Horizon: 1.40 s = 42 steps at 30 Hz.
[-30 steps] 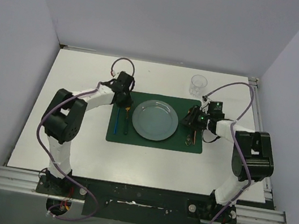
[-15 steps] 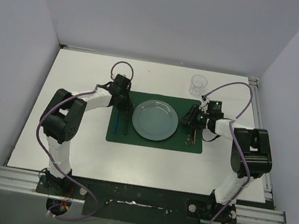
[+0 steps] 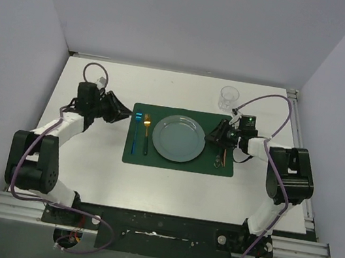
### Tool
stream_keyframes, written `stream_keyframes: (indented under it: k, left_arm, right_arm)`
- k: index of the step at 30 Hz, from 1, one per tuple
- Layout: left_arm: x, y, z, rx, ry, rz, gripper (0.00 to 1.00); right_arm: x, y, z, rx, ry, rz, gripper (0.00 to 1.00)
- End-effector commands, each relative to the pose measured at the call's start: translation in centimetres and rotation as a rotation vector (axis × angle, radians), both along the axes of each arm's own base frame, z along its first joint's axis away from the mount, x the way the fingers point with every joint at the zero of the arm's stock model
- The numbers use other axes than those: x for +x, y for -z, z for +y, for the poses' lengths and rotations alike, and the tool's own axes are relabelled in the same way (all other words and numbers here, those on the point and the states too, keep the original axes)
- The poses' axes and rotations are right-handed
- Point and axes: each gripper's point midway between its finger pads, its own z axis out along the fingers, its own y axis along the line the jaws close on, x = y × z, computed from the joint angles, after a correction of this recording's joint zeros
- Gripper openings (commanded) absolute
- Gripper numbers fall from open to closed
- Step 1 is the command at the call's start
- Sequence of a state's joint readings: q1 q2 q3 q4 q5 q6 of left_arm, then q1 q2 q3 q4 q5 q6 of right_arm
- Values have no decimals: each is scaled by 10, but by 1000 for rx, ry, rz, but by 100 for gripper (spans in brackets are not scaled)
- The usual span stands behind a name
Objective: Set the dinner table for one person
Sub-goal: Adjust the plate on the napkin.
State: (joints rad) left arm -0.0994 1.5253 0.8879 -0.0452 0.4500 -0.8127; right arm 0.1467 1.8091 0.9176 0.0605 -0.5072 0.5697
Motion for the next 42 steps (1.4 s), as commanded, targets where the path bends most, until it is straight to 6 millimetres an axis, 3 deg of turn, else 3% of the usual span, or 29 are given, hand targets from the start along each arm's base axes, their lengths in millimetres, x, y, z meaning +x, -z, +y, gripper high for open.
stream_keyframes:
  k: [1, 8, 15, 22, 27, 30, 31, 33, 42]
  left_arm:
    - [-9, -43, -14, -263, 180, -147, 26]
    - [-33, -49, -34, -654, 268, -181, 26]
    - [-45, -29, -40, -850, 289, -128, 25]
    - [-36, -18, -43, -798, 275, -121, 24]
    - [-12, 5, -47, -709, 178, 116, 24]
    - [3, 34, -46, -386, 252, -40, 24]
    - [4, 37, -47, -363, 264, -36, 24]
    - [5, 37, -51, -378, 285, -48, 24]
    - [1, 75, -64, -442, 291, 31, 24]
  right_arm:
    - [5, -46, 12, 98, -36, -116, 34]
    - [-3, -51, 12, 110, -31, -129, 35]
    - [-9, -42, 12, 119, -27, -107, 35]
    - [-9, -38, 11, 118, -20, -102, 35]
    - [-5, -32, 12, 125, -17, -93, 35]
    - [-2, -28, 14, 135, -19, -89, 35]
    - [-1, -28, 15, 140, -19, -89, 35]
    - [1, -27, 17, 153, -21, -86, 35]
    - [2, -23, 16, 141, -21, -78, 35]
